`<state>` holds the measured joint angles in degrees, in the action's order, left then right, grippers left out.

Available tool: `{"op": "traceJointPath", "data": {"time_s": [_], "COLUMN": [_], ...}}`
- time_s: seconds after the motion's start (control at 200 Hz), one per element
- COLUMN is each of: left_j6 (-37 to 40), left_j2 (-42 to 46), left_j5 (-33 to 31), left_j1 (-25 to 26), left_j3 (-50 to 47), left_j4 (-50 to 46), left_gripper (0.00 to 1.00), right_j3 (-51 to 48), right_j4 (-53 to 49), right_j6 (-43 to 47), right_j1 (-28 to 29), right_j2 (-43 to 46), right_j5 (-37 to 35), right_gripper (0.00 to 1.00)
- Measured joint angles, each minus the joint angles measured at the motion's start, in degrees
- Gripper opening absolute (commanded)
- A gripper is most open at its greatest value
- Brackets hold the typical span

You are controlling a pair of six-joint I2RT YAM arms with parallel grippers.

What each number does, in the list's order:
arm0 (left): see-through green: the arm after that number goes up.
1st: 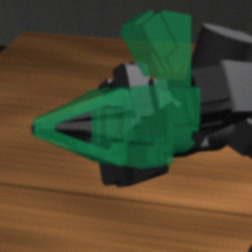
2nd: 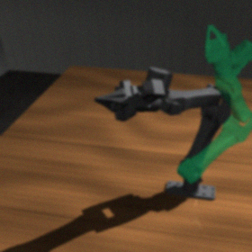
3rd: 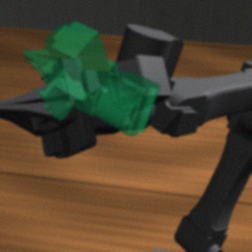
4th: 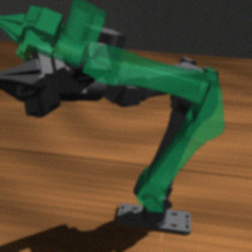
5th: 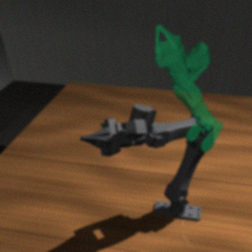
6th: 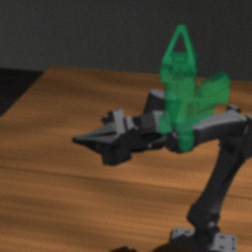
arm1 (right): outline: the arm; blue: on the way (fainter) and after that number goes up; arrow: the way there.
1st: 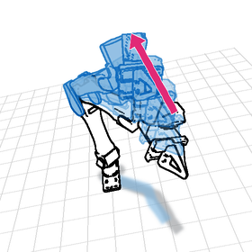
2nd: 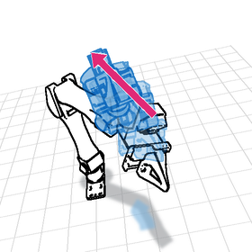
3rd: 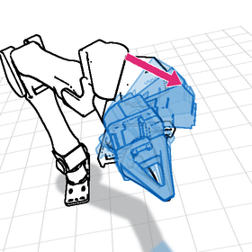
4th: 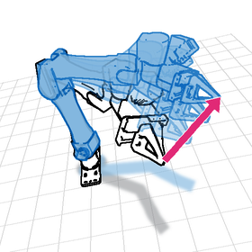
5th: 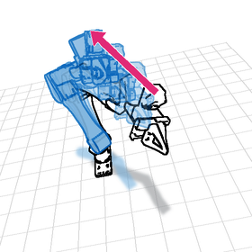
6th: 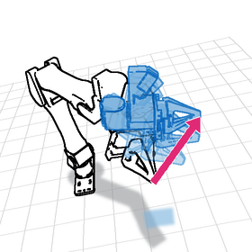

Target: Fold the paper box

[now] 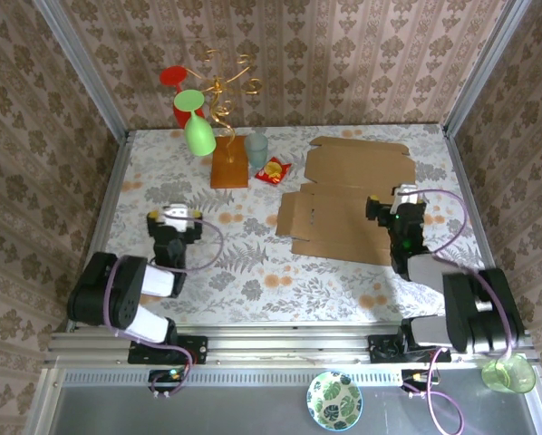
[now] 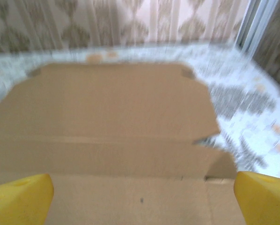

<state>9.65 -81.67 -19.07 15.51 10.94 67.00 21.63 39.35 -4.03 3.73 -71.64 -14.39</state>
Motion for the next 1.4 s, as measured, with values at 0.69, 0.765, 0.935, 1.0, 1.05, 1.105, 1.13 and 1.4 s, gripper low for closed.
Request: {"op": "traceJointPath", "data": {"time_s": [0.69,0.765,0.935,1.0,1.05,1.105,1.13,1.4], "left_j6": [-75.6,-82.3,-92.3,-95.2,-97.1,-98.7,-99.4,-103.4], "left_j2": [3.3,0.1,-8.6,-12.3,-14.9,-17.1,-18.0,-19.3], "left_j5": [20.9,21.7,22.4,22.3,22.3,22.3,22.3,22.1], "left_j1": [22.3,27.6,29.5,29.6,30.0,30.7,31.0,32.7], "left_j3": [32.2,31.4,31.4,31.5,31.7,32.0,32.2,33.4], "left_j4": [-63.0,-60.3,-48.8,-44.3,-42.3,-40.8,-40.5,-40.3], "left_gripper": [0.46,0.48,0.51,0.51,0.51,0.51,0.51,0.51], "right_j3": [37.4,33.9,27.8,26.5,25.5,24.6,24.2,21.6], "right_j4": [-63.7,-64.5,-63.1,-62.4,-61.8,-61.4,-61.3,-59.9], "right_j6": [-40.7,-42.6,-46.4,-47.8,-48.9,-49.9,-50.3,-53.6], "right_j1": [2.9,2.9,2.9,2.9,2.9,2.9,2.9,2.6], "right_j2": [5.0,5.0,5.6,5.8,5.9,6.3,6.5,8.8], "right_j5": [13.6,16.8,22.8,24.3,25.4,26.1,26.5,28.7], "right_gripper": [0.58,0.6,0.6,0.6,0.6,0.61,0.61,0.62]}}
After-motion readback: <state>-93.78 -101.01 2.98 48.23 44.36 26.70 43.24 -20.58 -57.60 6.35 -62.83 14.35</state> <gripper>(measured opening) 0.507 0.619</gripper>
